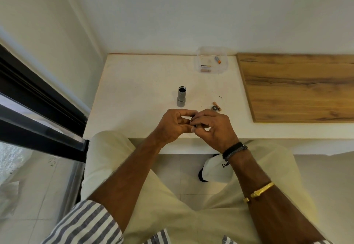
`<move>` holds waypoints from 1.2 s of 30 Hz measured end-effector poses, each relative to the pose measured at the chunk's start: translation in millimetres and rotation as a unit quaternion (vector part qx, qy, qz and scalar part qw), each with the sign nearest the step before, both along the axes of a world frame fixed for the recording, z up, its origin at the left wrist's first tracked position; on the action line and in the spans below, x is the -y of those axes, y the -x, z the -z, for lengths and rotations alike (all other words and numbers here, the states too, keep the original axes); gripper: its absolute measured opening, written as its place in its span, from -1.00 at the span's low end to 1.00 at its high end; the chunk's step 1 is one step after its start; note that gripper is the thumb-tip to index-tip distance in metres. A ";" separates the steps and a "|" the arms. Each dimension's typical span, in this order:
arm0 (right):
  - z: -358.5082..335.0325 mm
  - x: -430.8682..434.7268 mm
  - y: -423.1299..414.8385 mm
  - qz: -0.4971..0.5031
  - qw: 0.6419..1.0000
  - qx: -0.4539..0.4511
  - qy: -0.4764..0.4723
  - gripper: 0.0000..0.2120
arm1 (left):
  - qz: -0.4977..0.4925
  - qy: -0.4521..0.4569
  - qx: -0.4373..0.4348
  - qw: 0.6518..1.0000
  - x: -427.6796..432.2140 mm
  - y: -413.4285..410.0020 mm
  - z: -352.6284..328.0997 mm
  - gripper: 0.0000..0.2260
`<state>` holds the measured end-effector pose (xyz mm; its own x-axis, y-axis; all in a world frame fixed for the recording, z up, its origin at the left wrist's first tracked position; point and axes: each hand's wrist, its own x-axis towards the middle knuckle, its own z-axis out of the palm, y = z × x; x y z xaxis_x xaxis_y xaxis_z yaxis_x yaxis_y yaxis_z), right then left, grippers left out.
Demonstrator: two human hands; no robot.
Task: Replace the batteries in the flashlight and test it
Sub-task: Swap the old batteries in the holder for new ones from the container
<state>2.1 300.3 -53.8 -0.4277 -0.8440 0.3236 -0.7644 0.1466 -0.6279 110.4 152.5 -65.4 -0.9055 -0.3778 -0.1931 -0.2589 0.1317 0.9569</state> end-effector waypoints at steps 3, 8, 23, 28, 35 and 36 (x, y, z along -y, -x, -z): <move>1.1 0.6 -2.0 0.013 1.000 0.002 0.007 -0.89 | 0.001 -0.005 0.002 1.000 0.6 -0.6 -0.2 -0.51; -1.7 1.0 -4.4 0.033 0.998 0.043 0.019 -0.80 | -0.018 -0.020 -0.008 1.000 -0.5 -1.5 -2.6 -0.48; 9.3 -1.6 3.4 0.195 0.905 0.378 -0.002 -0.75 | -0.046 -0.052 -0.031 0.997 -20.9 3.3 0.6 -0.44; 6.4 -3.4 4.2 0.158 0.887 0.431 0.047 -0.74 | -0.103 -0.107 -0.056 0.987 -15.7 3.0 0.3 -0.69; 5.3 1.4 -3.7 0.162 0.825 0.538 0.066 -0.84 | -0.142 -0.112 -0.093 0.979 -13.9 2.2 0.7 -0.71; 4.9 1.5 -3.5 0.168 0.811 0.556 0.064 -0.87 | -0.139 -0.100 -0.092 0.981 -13.2 2.2 1.3 -0.71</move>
<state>5.6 298.8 -58.7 -0.7137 -0.6100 -0.3444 0.3556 0.1081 -0.9284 108.2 165.8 -66.7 -0.7995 -0.5862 -0.1309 -0.0782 -0.1146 0.9903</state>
